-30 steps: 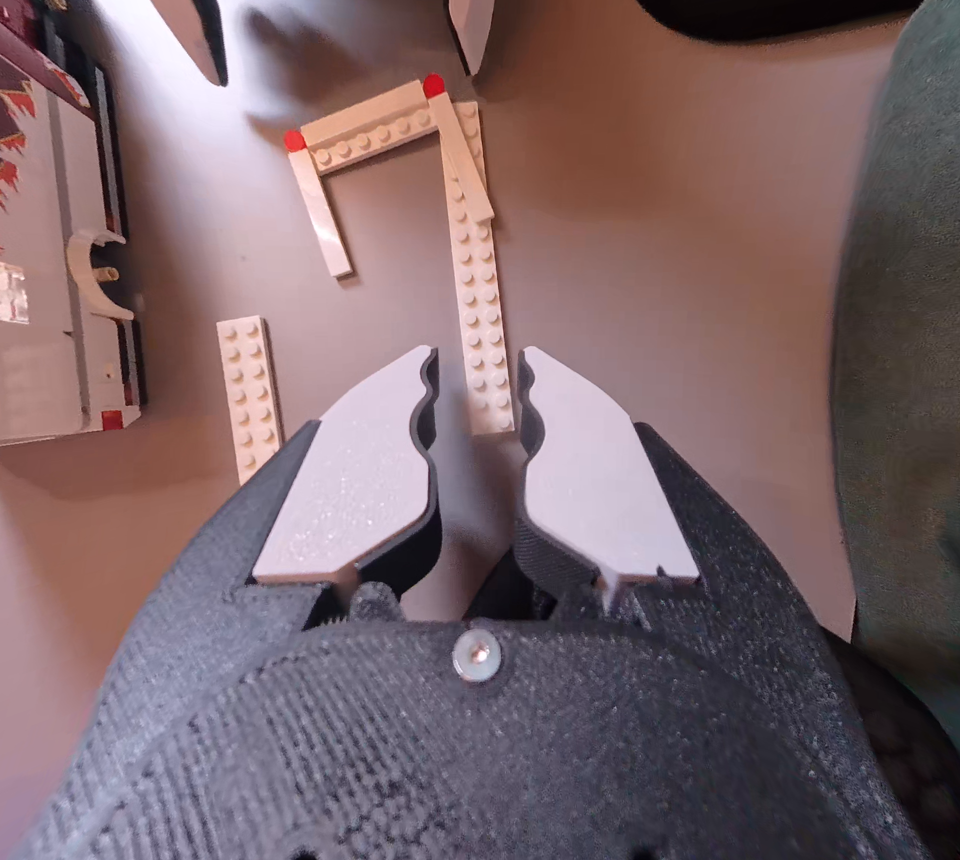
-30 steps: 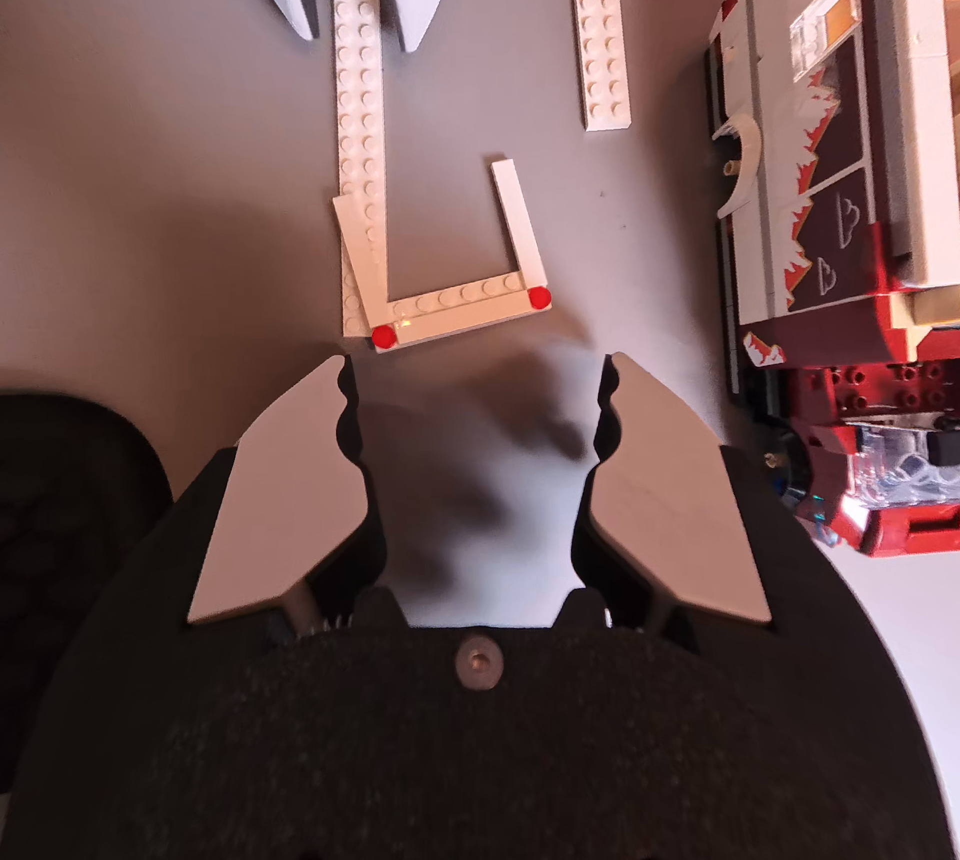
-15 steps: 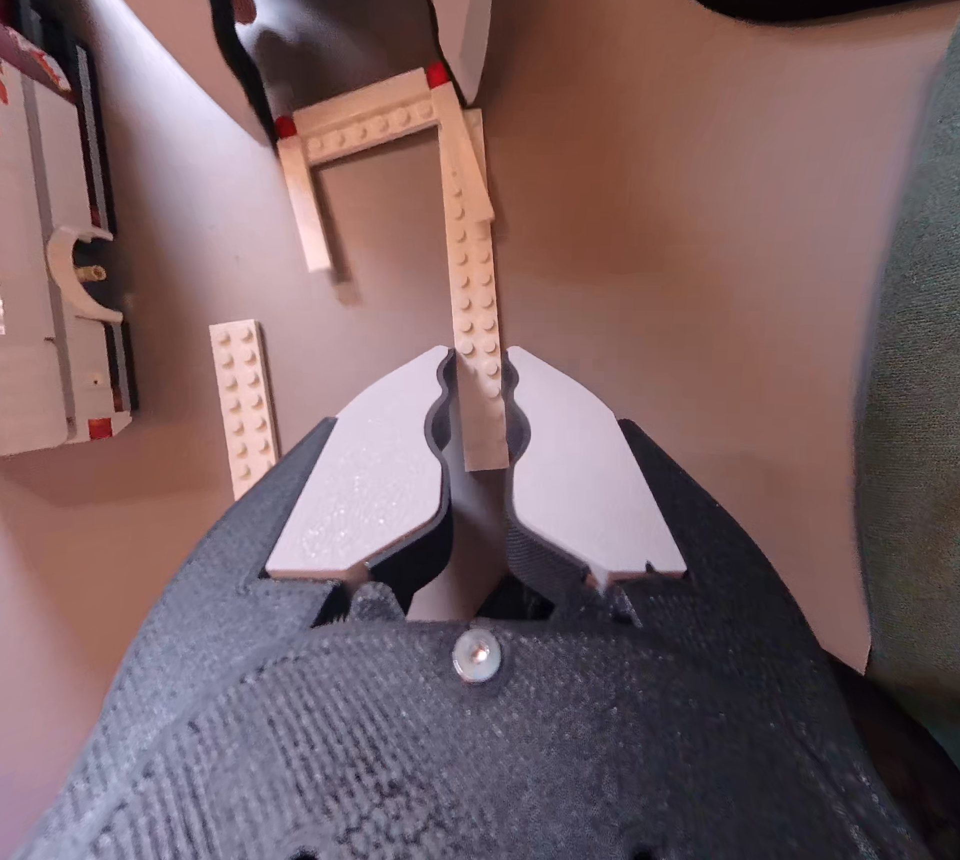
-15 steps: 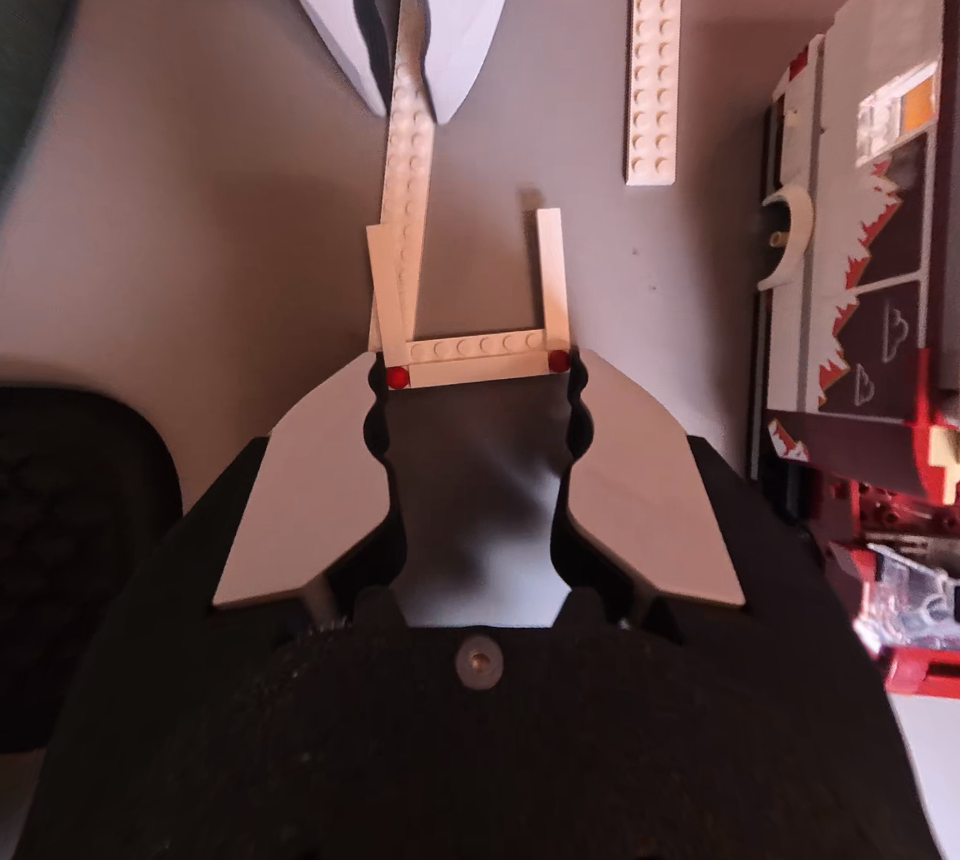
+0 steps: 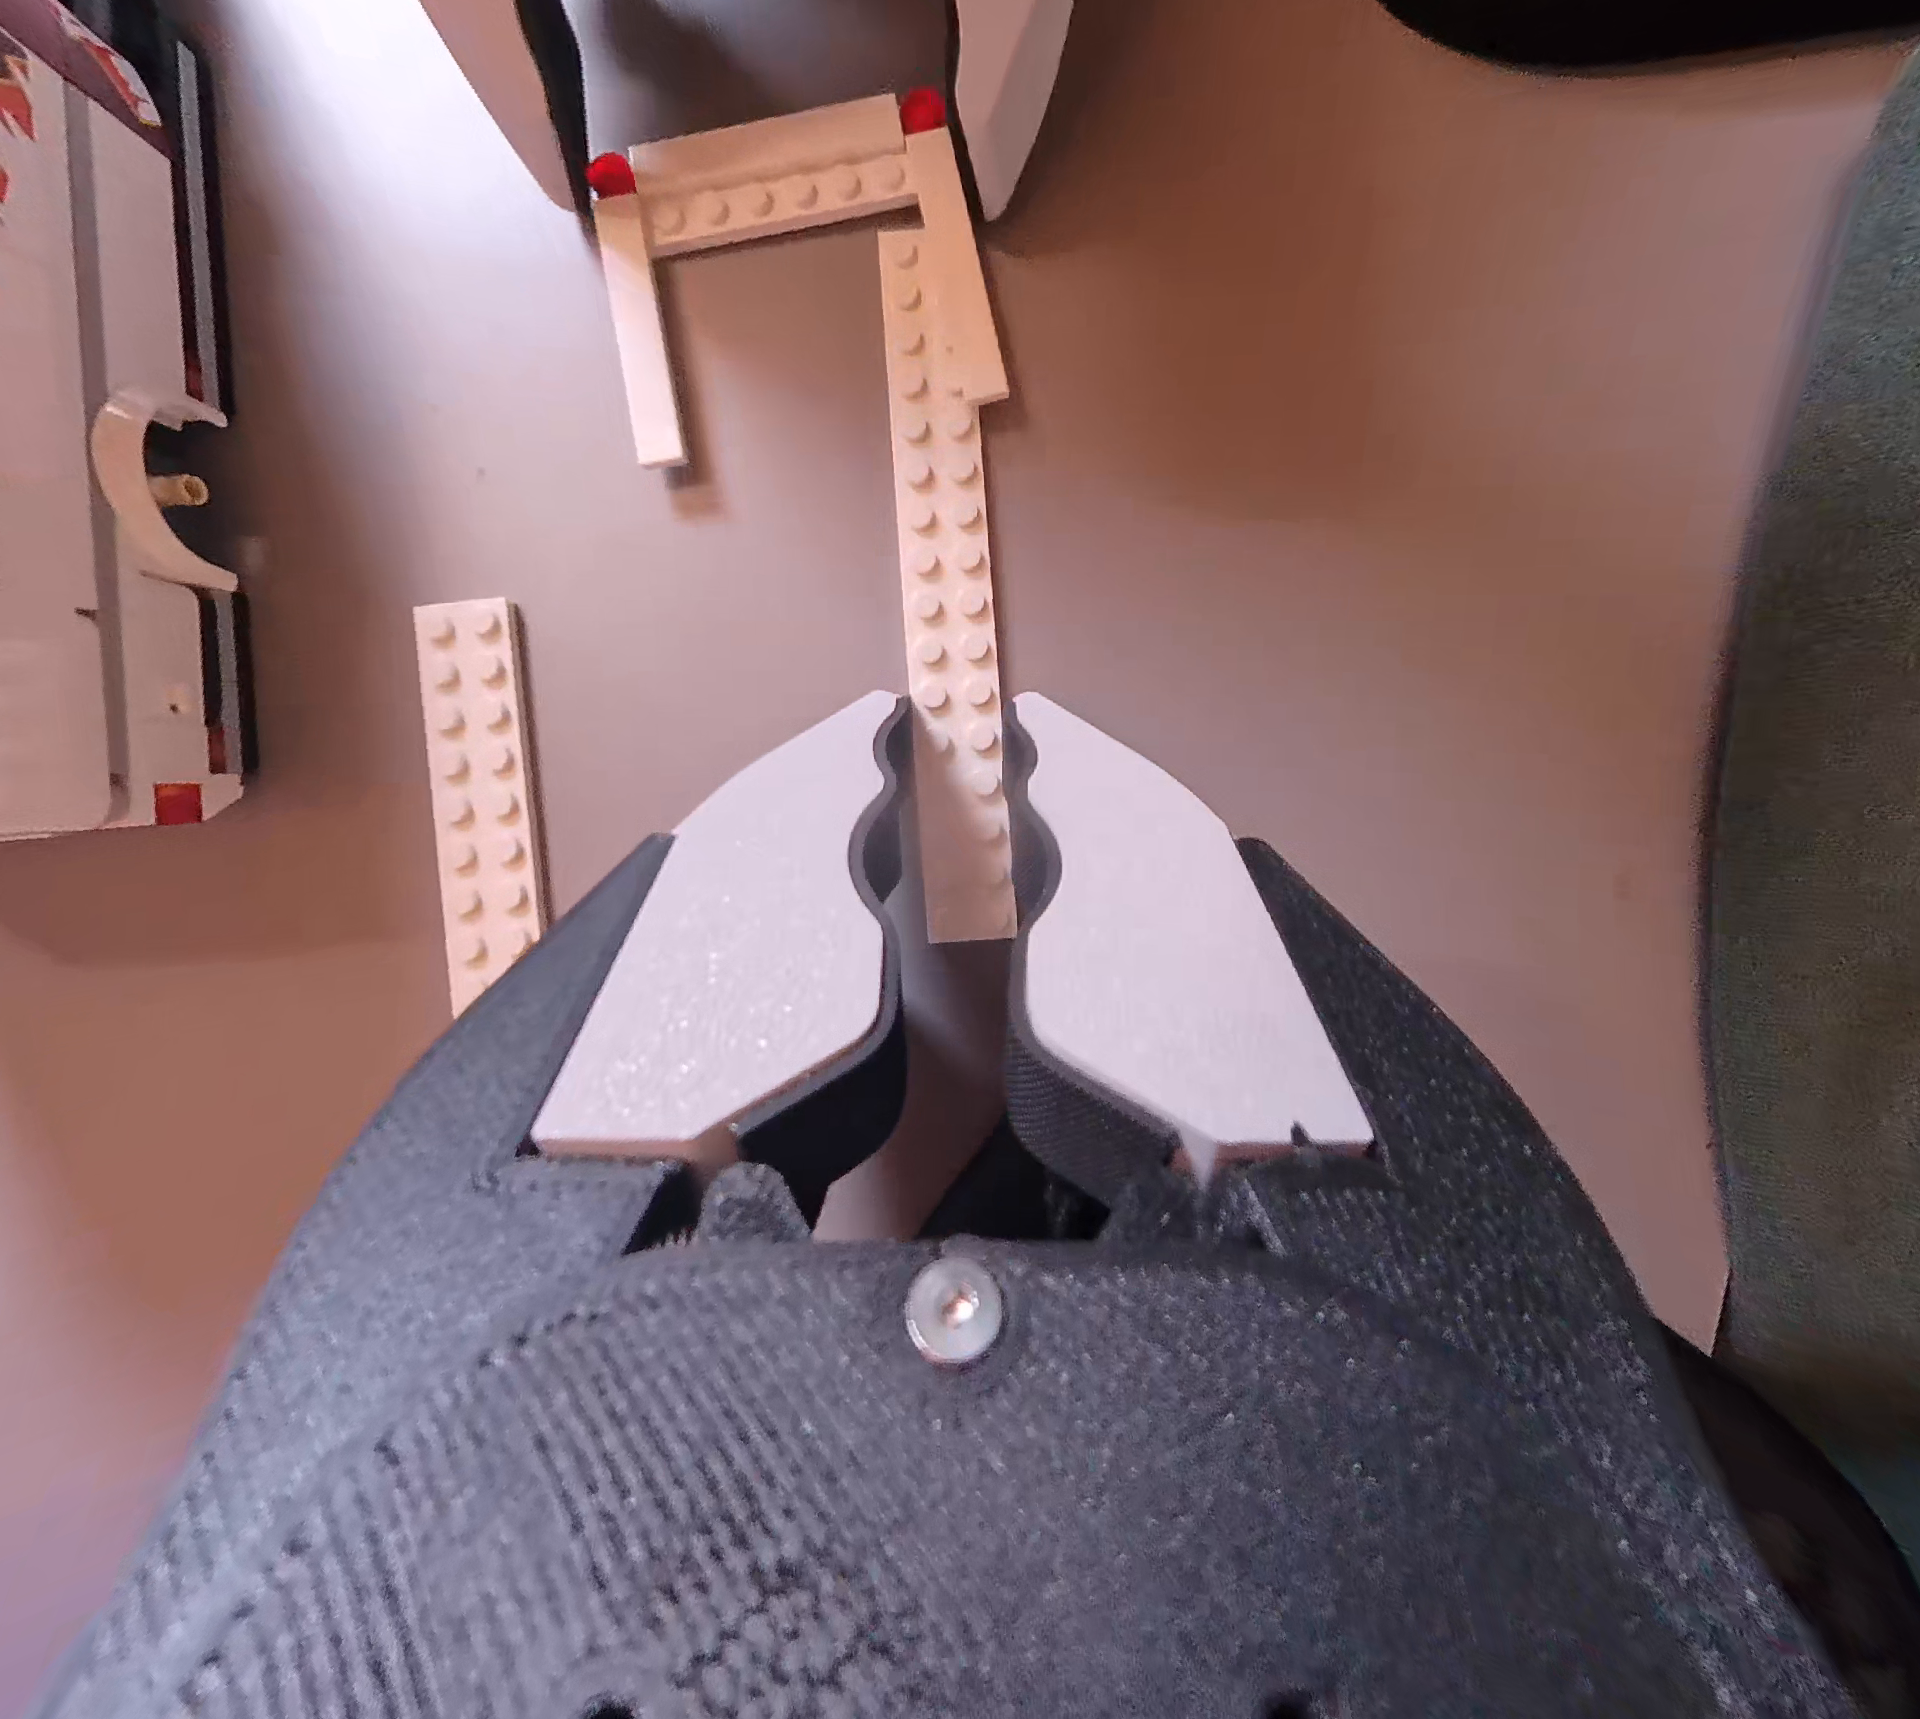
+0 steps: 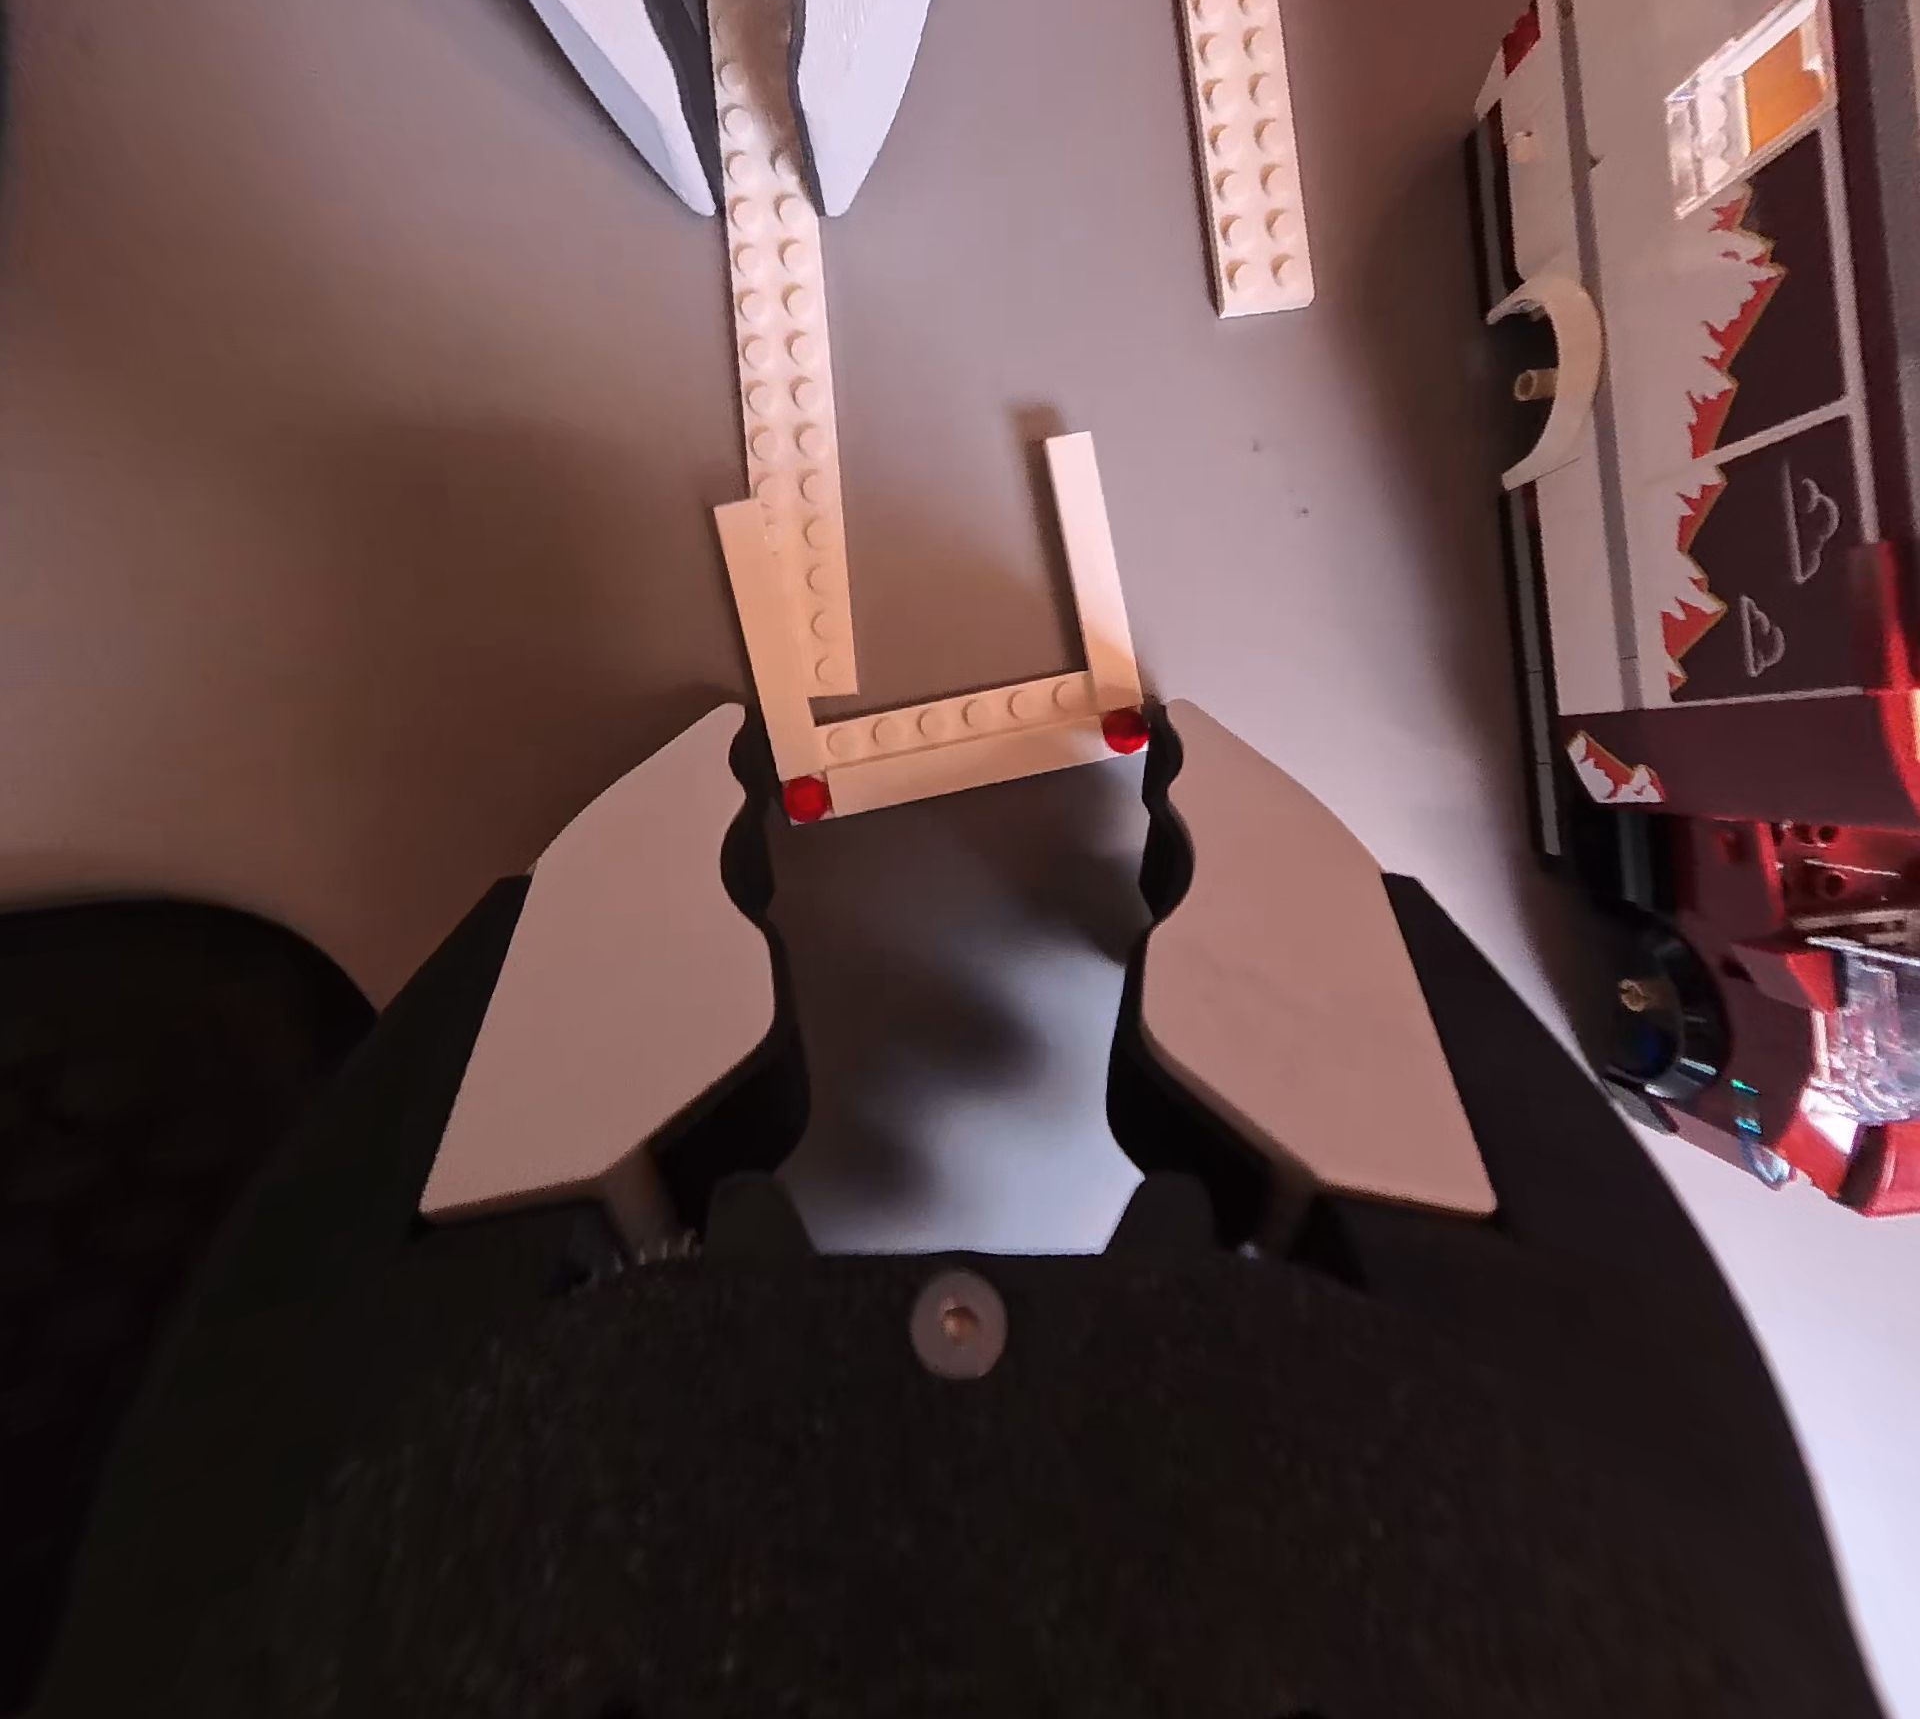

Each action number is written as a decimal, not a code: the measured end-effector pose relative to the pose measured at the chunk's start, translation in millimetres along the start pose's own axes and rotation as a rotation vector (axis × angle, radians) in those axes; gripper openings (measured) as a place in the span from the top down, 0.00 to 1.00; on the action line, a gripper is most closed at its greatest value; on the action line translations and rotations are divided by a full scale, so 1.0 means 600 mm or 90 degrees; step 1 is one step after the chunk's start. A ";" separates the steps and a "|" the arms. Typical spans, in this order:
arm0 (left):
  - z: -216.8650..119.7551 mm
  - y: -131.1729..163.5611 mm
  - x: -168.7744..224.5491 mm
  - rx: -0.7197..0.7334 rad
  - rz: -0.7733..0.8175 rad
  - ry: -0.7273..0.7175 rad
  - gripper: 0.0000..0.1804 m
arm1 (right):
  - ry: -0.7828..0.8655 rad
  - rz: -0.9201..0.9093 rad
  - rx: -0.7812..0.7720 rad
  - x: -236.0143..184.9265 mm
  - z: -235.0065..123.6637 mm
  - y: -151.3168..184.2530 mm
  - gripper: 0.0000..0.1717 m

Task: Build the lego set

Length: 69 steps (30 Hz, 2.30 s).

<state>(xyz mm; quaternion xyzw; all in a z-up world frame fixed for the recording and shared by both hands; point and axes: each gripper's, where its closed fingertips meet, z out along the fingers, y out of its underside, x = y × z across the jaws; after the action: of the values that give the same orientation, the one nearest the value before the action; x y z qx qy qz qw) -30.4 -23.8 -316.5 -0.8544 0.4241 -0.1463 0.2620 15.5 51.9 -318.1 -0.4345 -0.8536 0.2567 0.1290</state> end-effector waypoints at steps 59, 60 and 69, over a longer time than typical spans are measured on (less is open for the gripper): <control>0.005 -0.033 0.003 0.065 -0.019 -0.046 0.88 | 0.066 -0.011 0.134 -0.033 -0.042 -0.026 0.94; 0.011 -0.032 0.004 0.057 -0.015 -0.048 0.88 | 0.070 -0.012 0.120 -0.036 -0.036 -0.020 0.95; 0.030 -0.047 0.004 0.048 -0.015 -0.057 0.88 | 0.058 0.003 0.086 -0.050 -0.014 -0.006 0.98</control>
<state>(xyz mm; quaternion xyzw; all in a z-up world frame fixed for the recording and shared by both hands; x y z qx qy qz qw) -2.2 -5.8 -315.2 -0.8544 0.3963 -0.1269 0.3113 34.4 28.6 -308.8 -0.4384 -0.8264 0.2940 0.1961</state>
